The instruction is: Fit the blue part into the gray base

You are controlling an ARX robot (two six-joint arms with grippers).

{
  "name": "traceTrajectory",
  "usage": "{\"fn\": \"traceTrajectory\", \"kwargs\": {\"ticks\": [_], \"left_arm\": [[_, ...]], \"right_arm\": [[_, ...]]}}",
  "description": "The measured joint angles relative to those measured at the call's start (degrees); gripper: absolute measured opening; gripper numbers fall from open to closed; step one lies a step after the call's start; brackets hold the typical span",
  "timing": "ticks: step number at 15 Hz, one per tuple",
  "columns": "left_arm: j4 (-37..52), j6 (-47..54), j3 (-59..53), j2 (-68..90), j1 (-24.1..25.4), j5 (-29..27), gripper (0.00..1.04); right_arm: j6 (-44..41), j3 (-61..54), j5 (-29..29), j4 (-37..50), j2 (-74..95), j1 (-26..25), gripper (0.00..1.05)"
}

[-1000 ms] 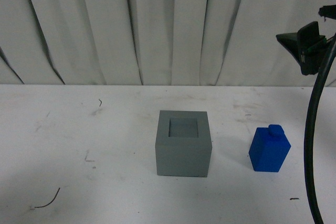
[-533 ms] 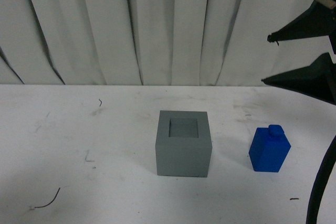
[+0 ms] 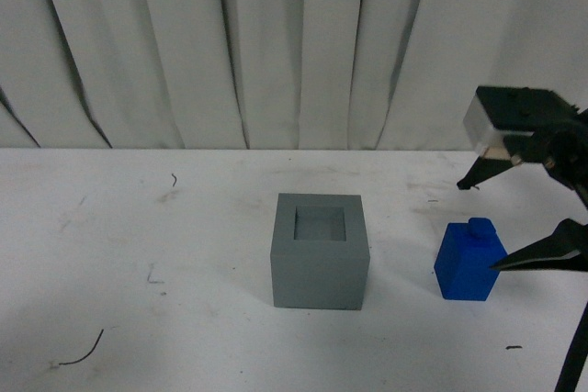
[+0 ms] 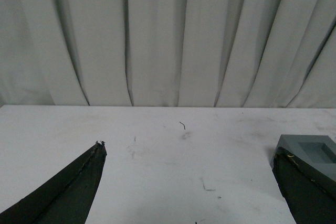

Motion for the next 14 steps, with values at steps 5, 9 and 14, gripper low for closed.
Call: {"fn": "traceTrajectory", "kwargs": {"ticks": [5, 9, 14], "left_arm": [[0.0, 0.0, 0.0, 0.0, 0.0, 0.0, 0.98], [0.0, 0.0, 0.0, 0.0, 0.0, 0.0, 0.98], [0.0, 0.0, 0.0, 0.0, 0.0, 0.0, 0.98]], "right_arm": [[-3.5, 4.7, 7.8, -2.9, 6.8, 0.4, 0.98], [-3.5, 9.4, 10.6, -3.7, 11.0, 1.1, 0.98], [-2.8, 11.2, 11.5, -4.1, 12.4, 2.6, 0.92]]}}
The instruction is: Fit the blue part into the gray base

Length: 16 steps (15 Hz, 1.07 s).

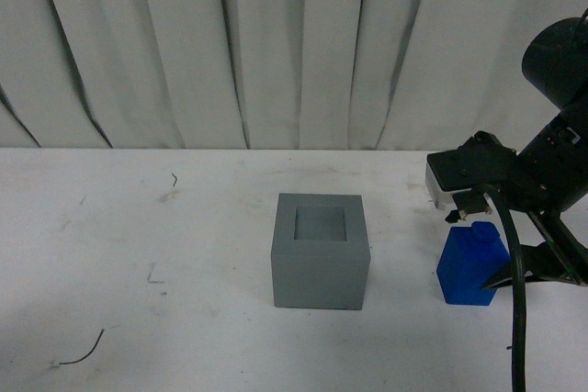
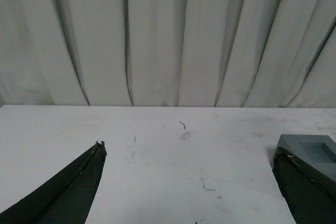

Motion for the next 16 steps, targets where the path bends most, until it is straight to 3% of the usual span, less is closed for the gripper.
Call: {"fn": "traceTrajectory", "kwargs": {"ticks": [4, 11, 16], "left_arm": [[0.0, 0.0, 0.0, 0.0, 0.0, 0.0, 0.98], [0.0, 0.0, 0.0, 0.0, 0.0, 0.0, 0.98], [0.0, 0.0, 0.0, 0.0, 0.0, 0.0, 0.98]], "right_arm": [[0.4, 0.1, 0.9, -0.6, 0.1, -0.1, 0.49], [2.5, 0.2, -0.6, -5.0, -5.4, 0.1, 0.47], [4.6, 3.4, -2.8, -9.2, -8.9, 3.5, 0.47]]}}
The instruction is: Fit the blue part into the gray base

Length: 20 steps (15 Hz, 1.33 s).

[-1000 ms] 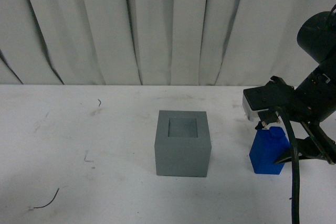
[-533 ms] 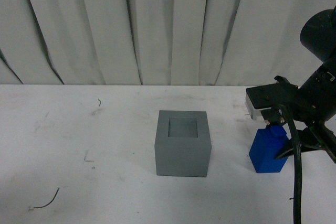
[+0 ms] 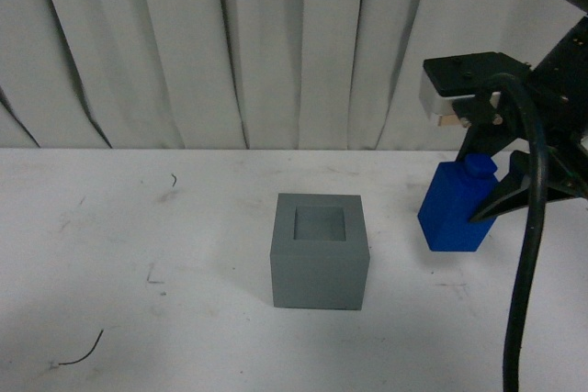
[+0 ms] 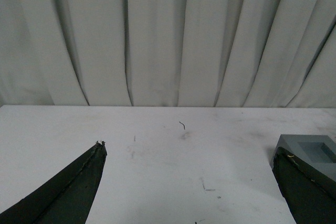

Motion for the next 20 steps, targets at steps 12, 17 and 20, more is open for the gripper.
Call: {"fn": "traceTrajectory", "kwargs": {"ticks": [12, 17, 20], "left_arm": [[0.0, 0.0, 0.0, 0.0, 0.0, 0.0, 0.98], [0.0, 0.0, 0.0, 0.0, 0.0, 0.0, 0.98], [0.0, 0.0, 0.0, 0.0, 0.0, 0.0, 0.98]], "right_arm": [[8.8, 23.4, 2.0, -10.3, 13.5, 12.7, 0.47], [15.6, 23.3, 2.0, -8.4, 13.9, 13.7, 0.47], [16.9, 23.7, 2.8, -8.9, 14.2, 13.8, 0.47]]}}
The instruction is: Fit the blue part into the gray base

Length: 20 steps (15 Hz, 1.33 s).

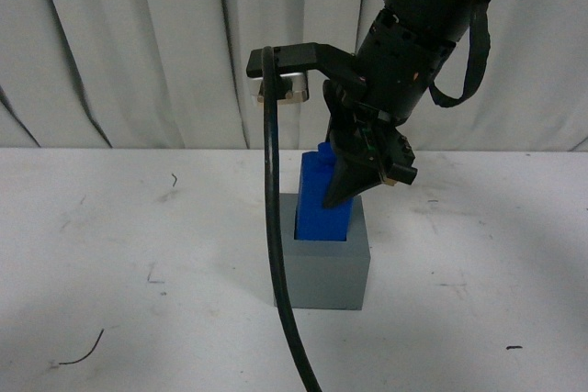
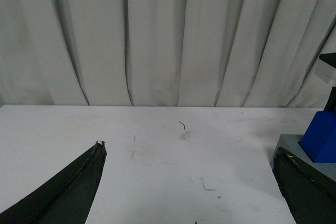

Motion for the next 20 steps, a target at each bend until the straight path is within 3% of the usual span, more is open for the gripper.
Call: {"fn": "traceTrajectory", "kwargs": {"ticks": [3, 16, 20], "left_arm": [[0.0, 0.0, 0.0, 0.0, 0.0, 0.0, 0.98], [0.0, 0.0, 0.0, 0.0, 0.0, 0.0, 0.98], [0.0, 0.0, 0.0, 0.0, 0.0, 0.0, 0.98]], "right_arm": [[-4.1, 0.4, 3.0, -0.9, 0.2, 0.3, 0.47], [-3.6, 0.3, 6.5, -0.7, 0.3, 1.6, 0.47], [-5.9, -1.1, 8.3, 0.0, 1.5, 1.7, 0.94]]}}
